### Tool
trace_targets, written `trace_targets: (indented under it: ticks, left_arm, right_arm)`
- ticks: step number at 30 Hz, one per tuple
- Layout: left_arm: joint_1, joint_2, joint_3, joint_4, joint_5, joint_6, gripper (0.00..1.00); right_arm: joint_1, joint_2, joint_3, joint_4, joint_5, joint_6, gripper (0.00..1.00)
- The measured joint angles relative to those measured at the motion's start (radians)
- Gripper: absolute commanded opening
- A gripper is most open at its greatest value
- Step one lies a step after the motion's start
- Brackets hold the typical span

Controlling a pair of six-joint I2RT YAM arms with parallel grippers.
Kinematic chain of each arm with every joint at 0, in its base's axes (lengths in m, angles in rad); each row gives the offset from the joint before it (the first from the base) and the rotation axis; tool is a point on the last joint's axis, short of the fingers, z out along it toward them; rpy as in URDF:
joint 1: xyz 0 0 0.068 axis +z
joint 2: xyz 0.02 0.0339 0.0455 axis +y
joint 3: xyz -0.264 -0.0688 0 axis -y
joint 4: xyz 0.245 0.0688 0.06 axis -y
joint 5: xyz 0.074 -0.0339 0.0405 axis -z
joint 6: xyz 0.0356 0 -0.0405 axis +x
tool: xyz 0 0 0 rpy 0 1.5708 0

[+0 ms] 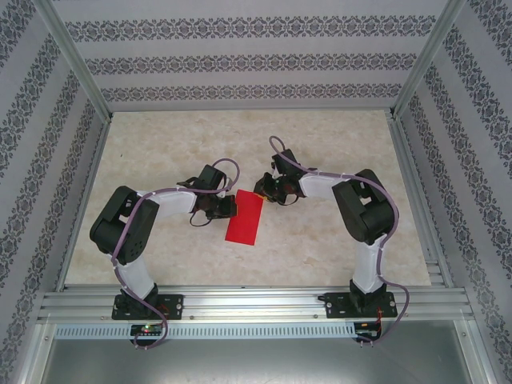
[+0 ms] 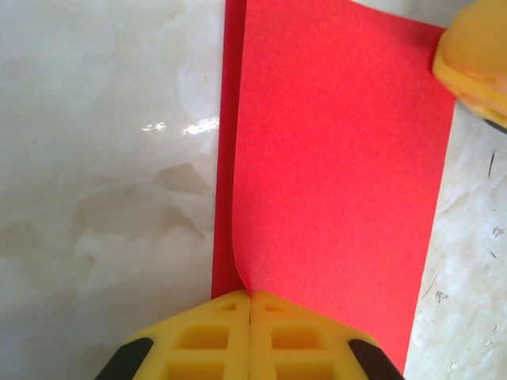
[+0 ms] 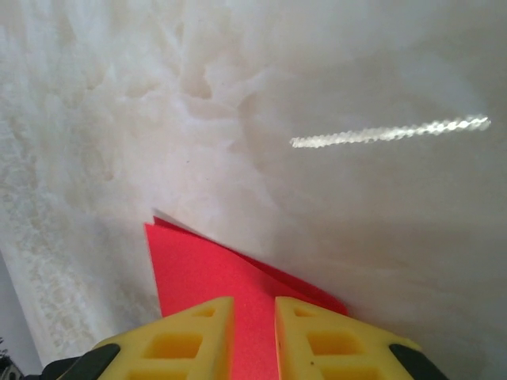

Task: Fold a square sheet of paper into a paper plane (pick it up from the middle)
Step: Fold the square sheet of paper in half at the center of the table.

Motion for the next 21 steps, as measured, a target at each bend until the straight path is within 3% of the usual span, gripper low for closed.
trace_targets:
  ticks: [21]
  left_arm:
    - [-0.002,0.0,0.0,0.0,-0.001,0.0,0.07]
  right_arm:
    - [-0.011,0.013,-0.043,0.078,-0.006,0.047,0.21]
